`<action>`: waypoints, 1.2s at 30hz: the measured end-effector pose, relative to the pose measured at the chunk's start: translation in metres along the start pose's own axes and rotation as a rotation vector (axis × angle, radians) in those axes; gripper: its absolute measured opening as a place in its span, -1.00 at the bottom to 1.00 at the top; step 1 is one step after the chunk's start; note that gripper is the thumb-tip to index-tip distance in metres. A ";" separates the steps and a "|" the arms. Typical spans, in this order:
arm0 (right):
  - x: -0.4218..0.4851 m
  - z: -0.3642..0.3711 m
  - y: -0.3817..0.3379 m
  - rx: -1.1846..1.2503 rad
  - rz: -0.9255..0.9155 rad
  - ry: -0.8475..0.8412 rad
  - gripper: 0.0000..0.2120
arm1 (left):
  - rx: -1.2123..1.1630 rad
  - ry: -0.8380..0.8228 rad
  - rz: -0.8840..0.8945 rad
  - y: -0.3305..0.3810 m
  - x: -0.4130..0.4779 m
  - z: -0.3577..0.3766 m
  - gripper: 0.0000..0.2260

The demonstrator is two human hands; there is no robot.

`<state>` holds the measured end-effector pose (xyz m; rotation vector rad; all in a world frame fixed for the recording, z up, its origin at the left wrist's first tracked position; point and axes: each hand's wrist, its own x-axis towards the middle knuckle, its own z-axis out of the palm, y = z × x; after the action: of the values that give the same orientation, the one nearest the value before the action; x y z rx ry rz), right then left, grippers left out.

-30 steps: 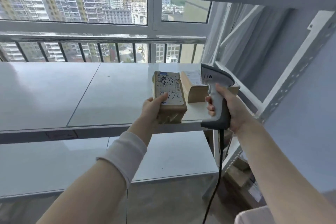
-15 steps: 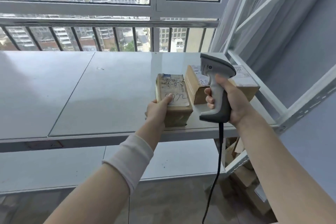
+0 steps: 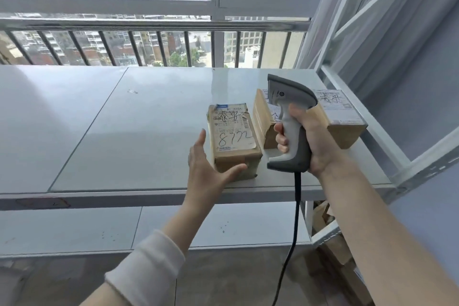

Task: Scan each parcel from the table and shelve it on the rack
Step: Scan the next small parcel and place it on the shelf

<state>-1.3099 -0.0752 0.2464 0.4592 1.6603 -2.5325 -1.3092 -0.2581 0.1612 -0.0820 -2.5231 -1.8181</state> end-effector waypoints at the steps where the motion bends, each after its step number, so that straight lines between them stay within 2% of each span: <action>1: 0.002 0.000 0.000 0.004 0.006 -0.004 -0.73 | 0.019 -0.014 0.010 -0.004 0.000 0.002 -0.01; 13: 0.024 -0.004 -0.002 -0.004 0.016 -0.005 -0.75 | -0.028 -0.006 0.038 -0.016 0.055 0.017 -0.11; 18: 0.028 -0.008 -0.002 -0.030 0.014 -0.003 -0.63 | -0.023 -0.007 0.037 -0.017 0.080 0.019 -0.13; 21: 0.030 -0.009 -0.003 -0.020 -0.001 -0.010 -0.73 | -0.019 -0.013 0.051 -0.018 0.091 0.021 -0.16; 26: 0.033 -0.012 -0.002 -0.022 -0.011 -0.010 -0.72 | -0.016 -0.027 0.060 -0.020 0.096 0.021 -0.16; 32: 0.032 -0.009 0.001 -0.016 -0.003 -0.005 -0.71 | -0.006 -0.048 0.037 -0.023 0.094 0.022 -0.07; 36: 0.029 -0.005 0.007 -0.020 0.022 0.001 -0.60 | -0.040 -0.066 -0.044 -0.026 0.080 0.016 0.05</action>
<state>-1.3346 -0.0705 0.2300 0.4748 1.6697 -2.4984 -1.3901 -0.2493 0.1362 -0.0891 -2.5523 -1.9141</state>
